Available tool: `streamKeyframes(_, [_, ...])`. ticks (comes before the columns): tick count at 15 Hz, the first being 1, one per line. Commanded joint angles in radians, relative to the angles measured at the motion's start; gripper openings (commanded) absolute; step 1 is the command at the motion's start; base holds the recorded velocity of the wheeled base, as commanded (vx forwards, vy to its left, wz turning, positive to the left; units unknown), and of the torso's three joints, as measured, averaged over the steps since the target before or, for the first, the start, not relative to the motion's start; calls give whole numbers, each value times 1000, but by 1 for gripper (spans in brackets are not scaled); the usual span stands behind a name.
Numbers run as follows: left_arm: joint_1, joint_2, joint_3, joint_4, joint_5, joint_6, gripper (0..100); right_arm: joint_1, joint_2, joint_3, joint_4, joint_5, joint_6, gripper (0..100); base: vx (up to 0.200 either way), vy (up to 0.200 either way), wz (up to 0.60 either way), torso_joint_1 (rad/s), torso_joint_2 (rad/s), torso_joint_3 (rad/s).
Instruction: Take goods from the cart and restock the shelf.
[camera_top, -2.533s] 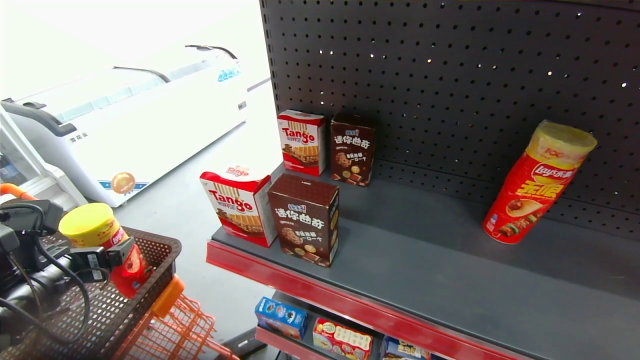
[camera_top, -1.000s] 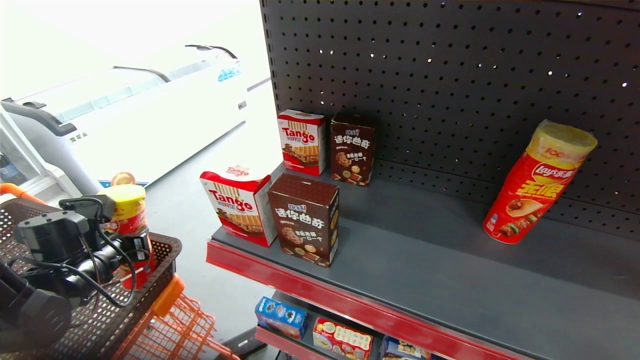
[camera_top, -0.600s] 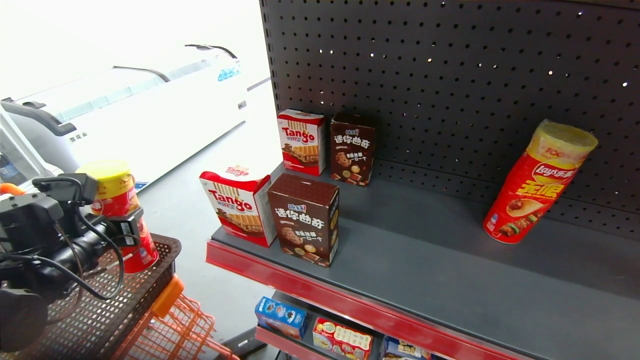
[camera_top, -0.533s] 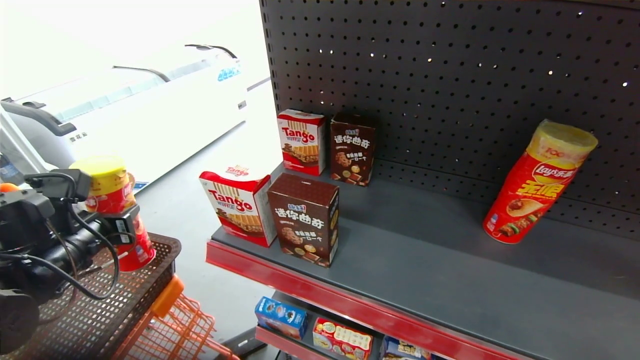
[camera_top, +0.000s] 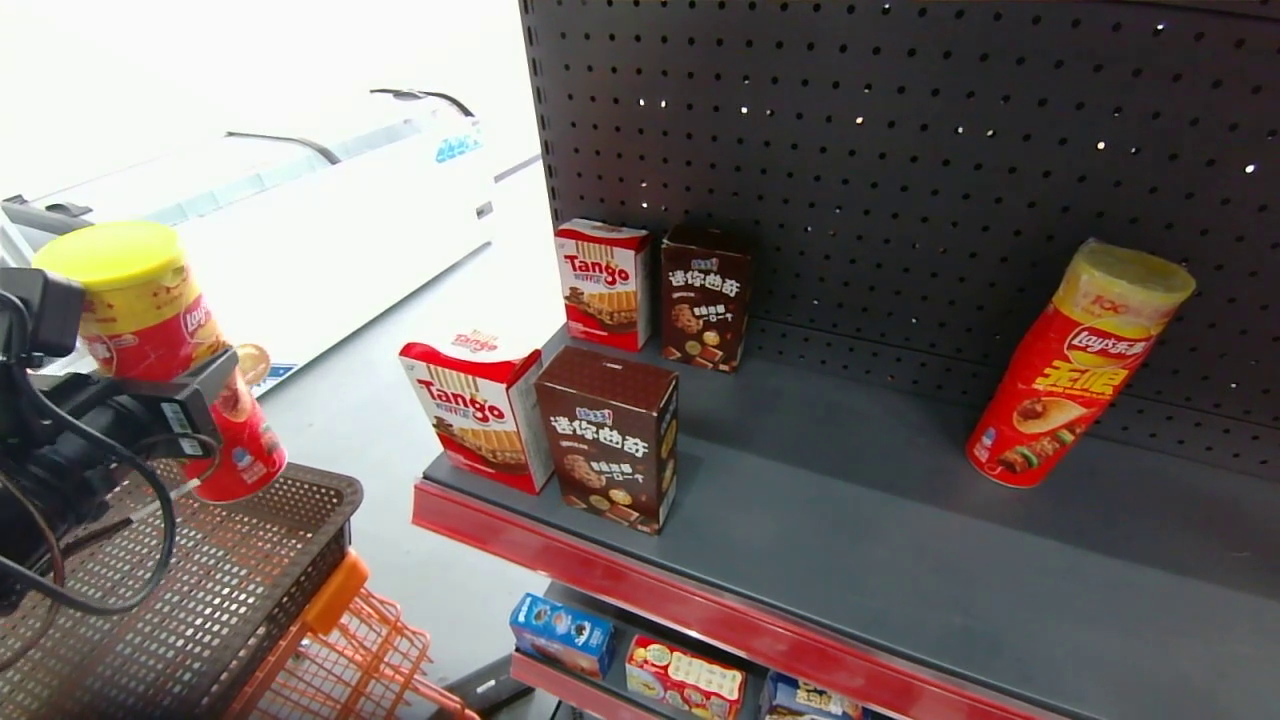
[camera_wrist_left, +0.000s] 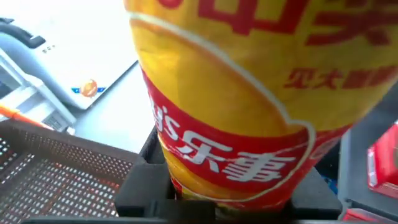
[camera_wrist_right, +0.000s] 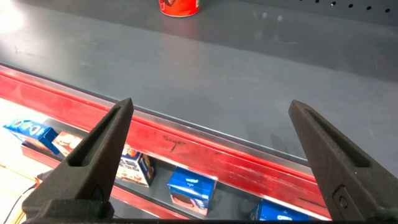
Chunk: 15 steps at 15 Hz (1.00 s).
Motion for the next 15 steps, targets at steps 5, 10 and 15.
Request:
streamKeyframes(5, [-308, -117, 77, -2, -47, -33, 0, 0, 0, 0, -1, 0, 0, 100, 0, 0, 0, 0, 0, 0])
streamKeyframes(10, [-392, -200, 158, 17, -27, -52, 0, 0, 0, 0, -1, 0, 0, 100, 0, 0, 0, 0, 0, 0])
streamKeyframes(15, [-453, -209, 95, 15, -52, -50, 0, 0, 0, 0, -1, 0, 0, 100, 0, 0, 0, 0, 0, 0])
